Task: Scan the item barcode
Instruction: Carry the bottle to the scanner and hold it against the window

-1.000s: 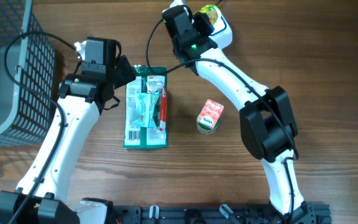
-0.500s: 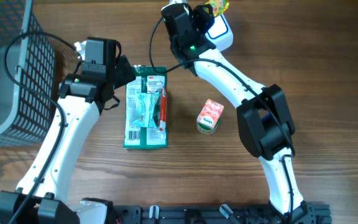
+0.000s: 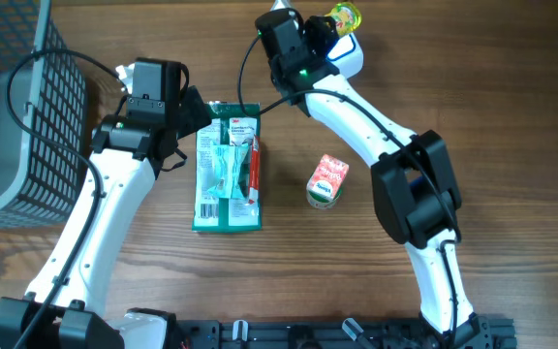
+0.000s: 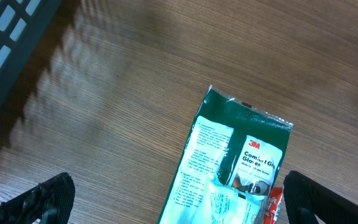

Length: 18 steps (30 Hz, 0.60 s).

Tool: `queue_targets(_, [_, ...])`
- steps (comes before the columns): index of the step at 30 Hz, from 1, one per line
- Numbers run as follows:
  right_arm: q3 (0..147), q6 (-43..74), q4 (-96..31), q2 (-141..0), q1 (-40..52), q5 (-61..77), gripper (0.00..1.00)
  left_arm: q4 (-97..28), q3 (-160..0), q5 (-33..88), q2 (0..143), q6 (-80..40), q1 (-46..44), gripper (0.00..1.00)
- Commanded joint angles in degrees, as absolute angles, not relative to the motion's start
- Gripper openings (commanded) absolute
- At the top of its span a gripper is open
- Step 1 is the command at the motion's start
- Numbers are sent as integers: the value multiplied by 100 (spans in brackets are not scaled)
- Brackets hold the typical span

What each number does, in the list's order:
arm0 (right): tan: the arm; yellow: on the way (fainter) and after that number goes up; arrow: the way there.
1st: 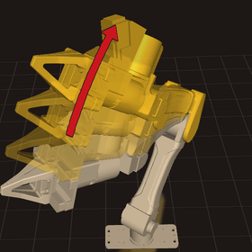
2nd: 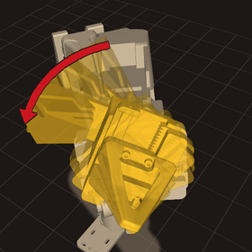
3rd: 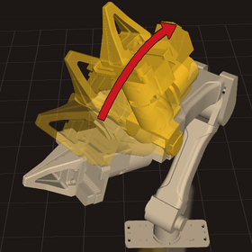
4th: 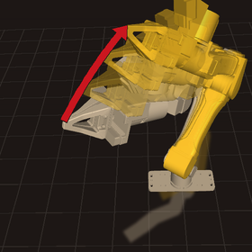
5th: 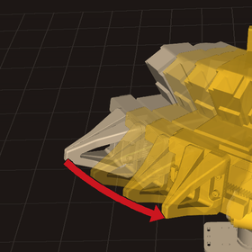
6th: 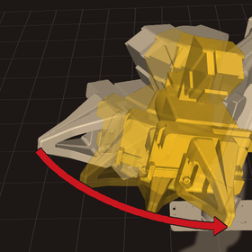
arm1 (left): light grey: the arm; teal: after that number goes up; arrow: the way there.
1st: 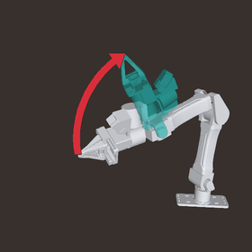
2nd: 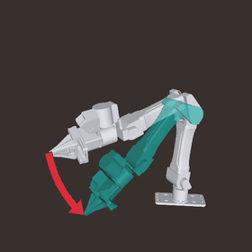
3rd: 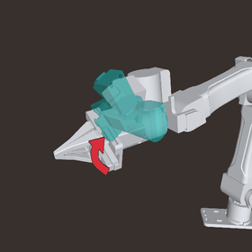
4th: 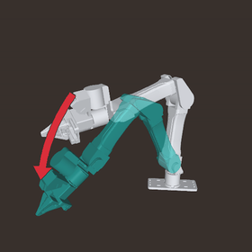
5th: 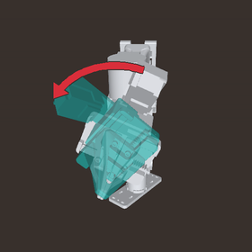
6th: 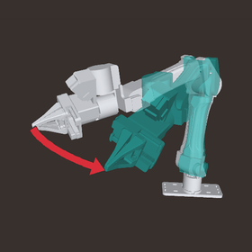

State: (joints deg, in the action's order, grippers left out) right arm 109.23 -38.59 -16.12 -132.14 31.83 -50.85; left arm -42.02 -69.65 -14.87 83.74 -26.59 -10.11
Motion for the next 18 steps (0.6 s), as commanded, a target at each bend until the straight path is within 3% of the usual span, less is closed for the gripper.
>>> queue_targets(1, [11013, -3509, -1780, -13312, 3153, -4840, 4, -4187, -6945, -1476, 8401, -2571, -985, 100])
queue_targets(18, [11013, -3282, -2873, -13555, 3155, -2995, 7, -4187, -6945, -1476, 8401, -2569, -985, 100])
